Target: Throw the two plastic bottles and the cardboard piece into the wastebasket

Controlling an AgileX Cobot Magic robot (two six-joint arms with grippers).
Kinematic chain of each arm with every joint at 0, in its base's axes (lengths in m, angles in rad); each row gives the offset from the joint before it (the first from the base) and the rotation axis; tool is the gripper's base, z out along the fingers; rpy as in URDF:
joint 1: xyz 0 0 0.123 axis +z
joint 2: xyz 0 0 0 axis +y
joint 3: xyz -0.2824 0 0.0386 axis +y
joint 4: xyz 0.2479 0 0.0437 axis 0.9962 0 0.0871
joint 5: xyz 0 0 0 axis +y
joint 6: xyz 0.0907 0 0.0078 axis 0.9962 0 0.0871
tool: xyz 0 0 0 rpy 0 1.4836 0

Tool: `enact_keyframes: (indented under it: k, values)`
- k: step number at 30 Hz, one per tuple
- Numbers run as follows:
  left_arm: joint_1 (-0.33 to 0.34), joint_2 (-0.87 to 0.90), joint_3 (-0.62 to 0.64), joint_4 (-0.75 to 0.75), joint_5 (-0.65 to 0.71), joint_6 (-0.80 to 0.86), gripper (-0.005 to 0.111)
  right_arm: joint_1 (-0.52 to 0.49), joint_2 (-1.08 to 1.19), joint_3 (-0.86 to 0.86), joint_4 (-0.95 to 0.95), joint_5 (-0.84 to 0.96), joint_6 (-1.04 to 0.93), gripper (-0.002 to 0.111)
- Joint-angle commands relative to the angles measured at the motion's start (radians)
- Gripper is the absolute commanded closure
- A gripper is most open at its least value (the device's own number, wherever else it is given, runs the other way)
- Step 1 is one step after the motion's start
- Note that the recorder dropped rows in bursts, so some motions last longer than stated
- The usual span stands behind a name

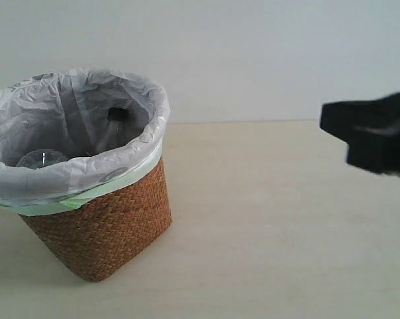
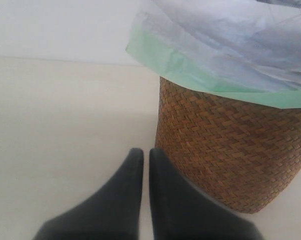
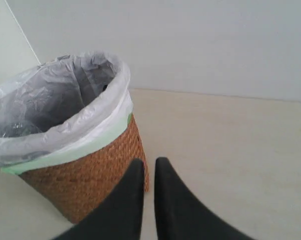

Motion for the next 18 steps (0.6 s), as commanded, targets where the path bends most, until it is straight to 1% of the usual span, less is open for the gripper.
enact_keyframes:
  k: [1, 2, 5, 8, 16, 18]
  values:
    - [0.001, -0.003, 0.004, 0.003, -0.001, -0.007, 0.103, -0.002, -0.177, 0.102, -0.009, 0.126, 0.0, 0.104]
    - [0.001, -0.003, 0.004, 0.003, -0.001, -0.007, 0.103, -0.002, -0.228, 0.11, -0.009, 0.198, 0.0, 0.104]
    - [0.001, -0.003, 0.004, 0.003, -0.001, -0.007, 0.103, -0.002, -0.287, 0.112, -0.009, 0.268, 0.0, 0.104]
    - [0.001, -0.003, 0.004, 0.003, -0.001, -0.007, 0.103, -0.002, -0.327, 0.112, -0.009, 0.27, 0.002, 0.104]
    - [0.001, -0.003, 0.004, 0.003, -0.001, -0.007, 0.103, 0.008, -0.327, 0.112, -0.014, 0.256, 0.002, 0.104]
    - [0.001, -0.003, 0.004, 0.003, -0.001, -0.007, 0.103, -0.008, -0.352, 0.112, -0.014, 0.26, 0.002, 0.104]
